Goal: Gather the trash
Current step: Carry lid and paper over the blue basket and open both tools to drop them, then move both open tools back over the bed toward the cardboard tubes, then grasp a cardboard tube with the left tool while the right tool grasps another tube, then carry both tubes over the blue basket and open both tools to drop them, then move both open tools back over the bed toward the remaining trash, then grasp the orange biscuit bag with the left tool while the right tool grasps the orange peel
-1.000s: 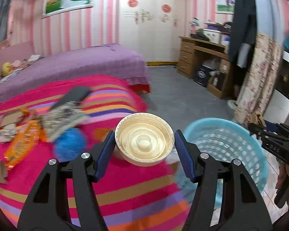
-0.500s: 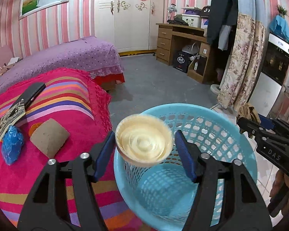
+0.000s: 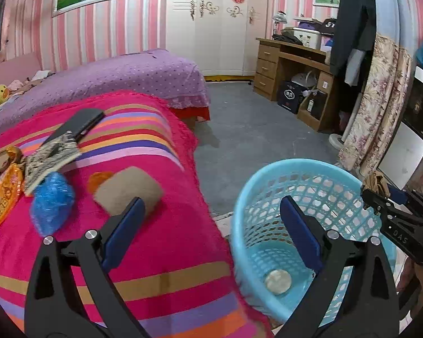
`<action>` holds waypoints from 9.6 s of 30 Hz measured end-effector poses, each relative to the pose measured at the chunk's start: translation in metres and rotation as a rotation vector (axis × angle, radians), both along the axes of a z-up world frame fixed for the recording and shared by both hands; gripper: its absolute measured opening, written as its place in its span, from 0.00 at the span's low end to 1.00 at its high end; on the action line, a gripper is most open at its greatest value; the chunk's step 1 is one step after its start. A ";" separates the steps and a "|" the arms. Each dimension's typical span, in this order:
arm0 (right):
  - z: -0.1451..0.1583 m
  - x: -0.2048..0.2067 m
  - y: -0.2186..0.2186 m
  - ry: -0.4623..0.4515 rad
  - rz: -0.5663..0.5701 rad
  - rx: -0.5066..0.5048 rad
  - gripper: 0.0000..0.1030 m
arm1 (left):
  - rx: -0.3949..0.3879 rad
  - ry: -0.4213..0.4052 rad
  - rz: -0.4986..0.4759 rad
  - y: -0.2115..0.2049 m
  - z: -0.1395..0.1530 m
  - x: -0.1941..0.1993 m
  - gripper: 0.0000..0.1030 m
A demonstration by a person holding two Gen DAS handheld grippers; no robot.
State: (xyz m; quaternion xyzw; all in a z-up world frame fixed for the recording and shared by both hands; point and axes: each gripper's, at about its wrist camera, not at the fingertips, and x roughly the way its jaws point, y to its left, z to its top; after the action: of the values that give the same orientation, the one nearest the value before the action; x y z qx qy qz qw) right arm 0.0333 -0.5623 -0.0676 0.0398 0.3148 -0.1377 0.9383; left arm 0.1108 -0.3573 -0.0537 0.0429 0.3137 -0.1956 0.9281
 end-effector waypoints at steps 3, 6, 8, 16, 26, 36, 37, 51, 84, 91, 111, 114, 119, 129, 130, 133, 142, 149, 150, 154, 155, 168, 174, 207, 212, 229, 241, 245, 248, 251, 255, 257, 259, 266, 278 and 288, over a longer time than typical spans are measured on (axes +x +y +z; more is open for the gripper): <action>0.007 0.004 0.009 -0.011 -0.006 -0.022 0.72 | 0.005 -0.020 0.014 0.010 0.006 -0.001 0.92; 0.016 0.005 0.016 -0.031 -0.027 -0.024 0.84 | -0.002 -0.031 0.028 0.023 0.015 -0.001 0.93; 0.020 0.007 0.019 -0.036 -0.046 -0.021 0.90 | -0.007 -0.034 0.038 0.034 0.018 -0.002 0.94; 0.041 0.010 0.045 -0.084 -0.063 -0.010 0.96 | -0.031 -0.043 0.091 0.082 0.035 -0.009 0.94; 0.057 0.020 0.124 -0.120 0.038 -0.021 0.96 | -0.009 -0.067 0.216 0.178 0.054 -0.020 0.94; 0.061 0.035 0.204 -0.137 0.151 -0.028 0.96 | 0.036 -0.058 0.371 0.279 0.046 -0.023 0.95; 0.061 0.036 0.211 -0.138 0.163 -0.026 0.96 | 0.032 -0.058 0.378 0.284 0.046 -0.023 0.95; 0.051 0.053 0.246 -0.116 0.184 -0.098 0.96 | 0.008 0.008 0.437 0.363 0.011 -0.022 0.94; 0.037 0.082 0.242 -0.046 0.157 -0.067 0.96 | -0.020 0.154 0.407 0.370 -0.016 0.010 0.49; 0.032 0.089 0.250 -0.013 0.184 -0.086 0.96 | 0.012 0.083 0.426 0.372 0.001 0.006 0.49; 0.009 0.118 0.244 0.124 0.199 -0.009 0.50 | 0.015 0.066 0.436 0.376 0.003 0.009 0.49; 0.007 0.119 0.249 0.124 0.240 -0.001 0.30 | 0.015 0.065 0.436 0.376 0.003 0.008 0.49; 0.010 0.116 0.243 0.094 0.220 0.022 0.10 | 0.022 0.053 0.440 0.372 0.005 0.007 0.49; 0.026 0.106 0.229 -0.004 0.231 0.056 0.03 | 0.024 0.014 0.420 0.348 0.015 0.003 0.49; 0.027 0.104 0.226 -0.008 0.230 0.053 0.03 | 0.027 0.010 0.410 0.342 0.016 0.002 0.49; 0.032 0.098 0.212 -0.024 0.219 0.061 0.03 | 0.034 -0.002 0.393 0.327 0.020 0.001 0.49; 0.043 0.071 0.161 -0.073 0.181 0.038 0.03 | 0.026 -0.040 0.343 0.262 0.036 -0.005 0.49; 0.042 0.046 0.110 -0.084 0.112 0.046 0.03 | 0.015 -0.073 0.262 0.200 0.049 -0.011 0.49; 0.041 0.043 0.104 -0.082 0.104 0.043 0.03 | 0.012 -0.076 0.246 0.190 0.051 -0.011 0.49; 0.038 0.033 0.084 -0.074 0.078 0.027 0.03 | 0.002 -0.079 0.192 0.154 0.054 -0.014 0.49; 0.037 0.030 0.078 -0.073 0.073 0.025 0.03 | -0.002 -0.077 0.172 0.142 0.055 -0.014 0.49; 0.019 0.001 0.018 -0.053 0.008 0.017 0.03 | -0.034 -0.042 -0.009 0.018 0.039 -0.019 0.49; 0.014 -0.013 -0.002 -0.059 -0.018 0.013 0.03 | -0.024 -0.040 -0.105 -0.033 0.020 -0.027 0.49; -0.004 0.009 0.017 0.028 0.022 0.052 0.58 | 0.027 -0.030 0.037 0.016 0.010 0.007 0.92; 0.001 0.006 0.023 0.027 0.003 0.037 0.86 | 0.017 -0.036 0.038 0.030 0.018 0.000 0.93; 0.040 0.015 0.068 -0.082 -0.070 0.057 0.95 | 0.015 -0.072 0.114 0.127 0.045 -0.010 0.94; 0.047 0.052 0.154 -0.108 0.029 -0.006 0.95 | 0.063 -0.008 0.242 0.238 0.025 0.017 0.94; 0.044 0.063 0.183 -0.095 0.070 -0.023 0.95 | 0.059 0.027 0.263 0.267 0.019 0.029 0.94; 0.043 0.069 0.200 -0.089 0.090 -0.039 0.95 | 0.067 0.038 0.288 0.288 0.014 0.040 0.94; 0.043 0.076 0.215 -0.087 0.114 -0.036 0.95 | 0.070 0.071 0.310 0.303 0.003 0.050 0.94; 0.036 0.089 0.230 -0.064 0.144 -0.028 0.95 | 0.091 0.120 0.312 0.312 -0.012 0.063 0.94; 0.032 0.098 0.239 -0.037 0.166 -0.043 0.95 | 0.105 0.128 0.315 0.312 -0.016 0.068 0.94; 0.028 0.105 0.248 -0.016 0.184 -0.061 0.95 | 0.103 0.139 0.314 0.313 -0.019 0.073 0.94; 0.022 0.117 0.256 0.016 0.197 -0.054 0.95 | 0.093 0.231 0.301 0.311 -0.036 0.092 0.69; 0.018 0.120 0.262 0.045 0.233 -0.048 0.95 | 0.021 0.190 0.279 0.324 -0.025 0.078 0.00; 0.010 0.134 0.273 0.105 0.280 -0.050 0.80 | -0.024 0.116 0.300 0.351 0.002 0.061 0.00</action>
State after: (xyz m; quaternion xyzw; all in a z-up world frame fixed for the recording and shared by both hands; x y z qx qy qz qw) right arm 0.1678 -0.2888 -0.0572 -0.0349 0.3623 -0.0150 0.9313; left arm 0.1722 -0.0060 -0.0513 -0.0267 0.3672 -0.0607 0.9278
